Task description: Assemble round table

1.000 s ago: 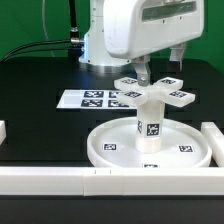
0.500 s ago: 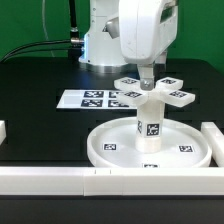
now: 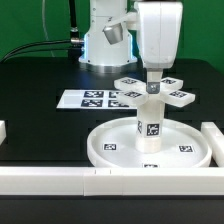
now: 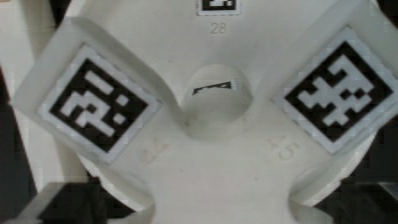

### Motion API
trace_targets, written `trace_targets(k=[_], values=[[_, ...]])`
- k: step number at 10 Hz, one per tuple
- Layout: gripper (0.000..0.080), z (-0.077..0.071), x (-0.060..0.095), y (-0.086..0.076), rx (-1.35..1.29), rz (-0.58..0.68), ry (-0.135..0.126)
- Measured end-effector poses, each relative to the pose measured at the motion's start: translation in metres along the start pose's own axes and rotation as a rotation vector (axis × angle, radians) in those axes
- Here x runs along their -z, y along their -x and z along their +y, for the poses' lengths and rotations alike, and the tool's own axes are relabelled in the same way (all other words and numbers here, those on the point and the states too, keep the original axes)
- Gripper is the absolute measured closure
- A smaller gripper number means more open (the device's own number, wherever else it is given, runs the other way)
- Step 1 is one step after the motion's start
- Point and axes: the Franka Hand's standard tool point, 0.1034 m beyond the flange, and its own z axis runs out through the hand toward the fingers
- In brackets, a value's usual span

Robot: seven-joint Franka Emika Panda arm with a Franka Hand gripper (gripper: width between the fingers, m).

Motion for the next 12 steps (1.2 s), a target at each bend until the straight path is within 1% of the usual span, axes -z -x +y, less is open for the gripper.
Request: trace_targets(k=[7, 8, 9, 10, 12], values=[[0.015, -0.004, -0.009, -0.003, -0.025, -0.001, -0.017], [0.0272, -0.004, -0.009, -0.001, -0.026, -0.002, -0.016], [0.0359, -0.003, -0.008, 0.001, -0.029, -0.003, -0.016], [0.0359, 0.0, -0.007, 0.007, -0.009, -0.004, -0.013], [0.0359, -0.001, -0.008, 0.008, -0.054, -0.004, -0.015]])
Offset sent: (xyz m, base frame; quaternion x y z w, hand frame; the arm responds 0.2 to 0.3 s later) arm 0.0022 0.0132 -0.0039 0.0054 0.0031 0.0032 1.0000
